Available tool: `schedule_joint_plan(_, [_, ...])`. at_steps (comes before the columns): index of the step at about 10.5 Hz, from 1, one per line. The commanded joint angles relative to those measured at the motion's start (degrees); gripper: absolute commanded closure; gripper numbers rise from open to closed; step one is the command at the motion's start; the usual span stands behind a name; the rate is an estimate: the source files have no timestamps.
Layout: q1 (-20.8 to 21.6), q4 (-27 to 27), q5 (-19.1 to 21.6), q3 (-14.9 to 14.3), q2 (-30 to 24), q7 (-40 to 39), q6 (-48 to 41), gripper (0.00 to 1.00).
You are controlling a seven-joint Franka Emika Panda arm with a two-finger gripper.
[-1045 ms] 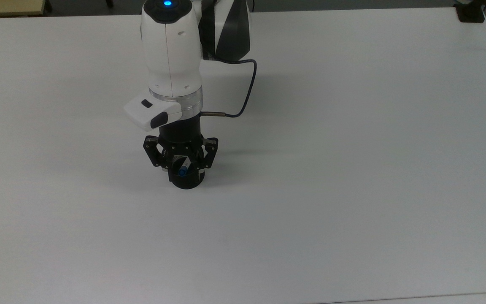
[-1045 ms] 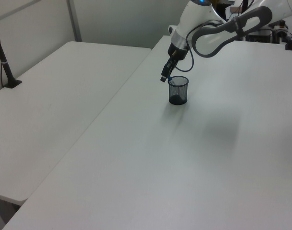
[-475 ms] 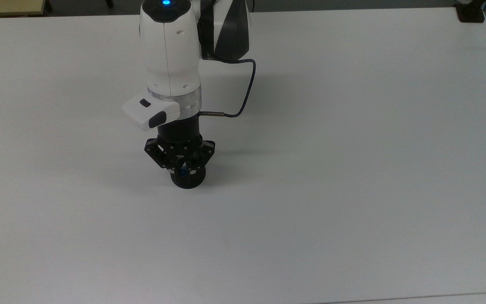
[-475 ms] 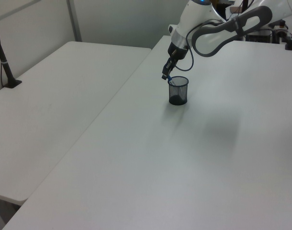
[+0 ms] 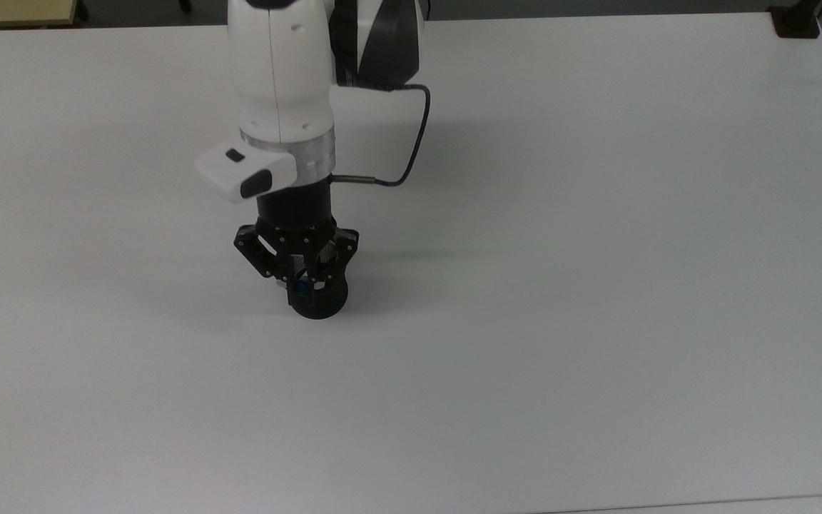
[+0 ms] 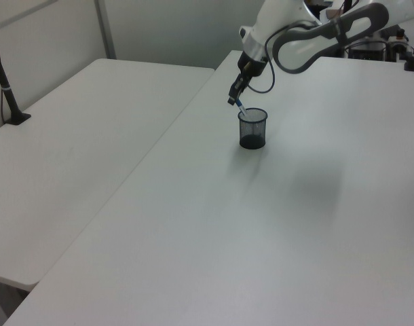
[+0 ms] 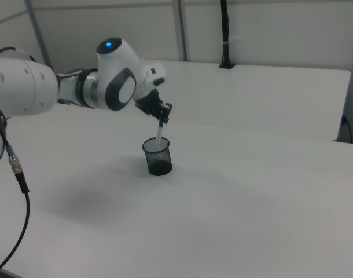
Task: Remove the marker
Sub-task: 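Lift the marker straight up out of the pen cup, then carry the marker beside the cup and lower it to the table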
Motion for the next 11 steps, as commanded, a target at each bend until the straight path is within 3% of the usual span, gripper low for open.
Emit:
schedule_joint_plan(1, [0.06,-1.88,0.11,-0.26,-8.22,0.97,-0.57,0.91])
schedule_joint_plan(4, [1.02,-1.7,0.2,0.26,-12.45,0.88,-8.88,0.91])
schedule_joint_plan(6, [4.96,-1.79,0.29,0.53,-12.55,1.05,-17.33,0.91])
schedule_joint_plan(11, [10.77,-2.41,0.46,0.53,-6.32,1.75,-19.74,0.89])
